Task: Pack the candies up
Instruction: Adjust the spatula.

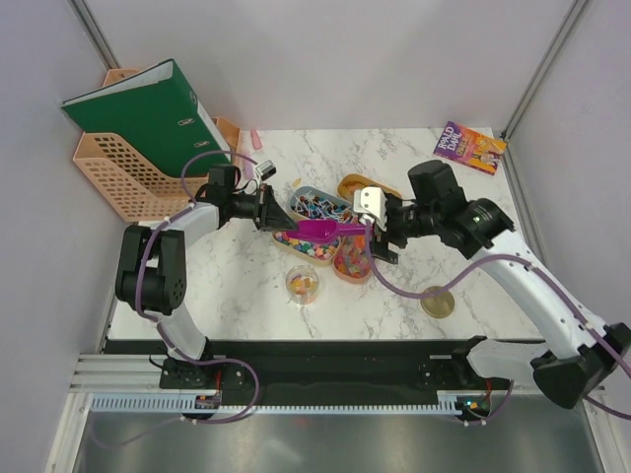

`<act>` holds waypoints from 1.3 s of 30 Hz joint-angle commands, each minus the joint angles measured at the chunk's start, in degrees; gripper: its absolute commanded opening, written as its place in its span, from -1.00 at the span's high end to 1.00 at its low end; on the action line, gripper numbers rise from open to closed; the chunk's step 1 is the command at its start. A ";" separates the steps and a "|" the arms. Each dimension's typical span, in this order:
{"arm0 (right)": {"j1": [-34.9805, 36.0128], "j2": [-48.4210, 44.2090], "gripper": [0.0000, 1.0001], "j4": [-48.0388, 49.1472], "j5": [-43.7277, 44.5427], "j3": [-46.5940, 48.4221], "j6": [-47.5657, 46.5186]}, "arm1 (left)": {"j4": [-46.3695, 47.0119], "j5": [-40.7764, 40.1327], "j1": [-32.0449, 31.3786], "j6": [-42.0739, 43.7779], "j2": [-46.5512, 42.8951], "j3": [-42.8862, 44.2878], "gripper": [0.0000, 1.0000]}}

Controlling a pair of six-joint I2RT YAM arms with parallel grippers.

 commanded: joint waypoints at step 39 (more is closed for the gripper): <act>-8.73 20.45 -0.07 -14.57 -15.52 13.29 -7.01 | 0.98 13.74 0.36 0.14 -1.54 2.79 0.95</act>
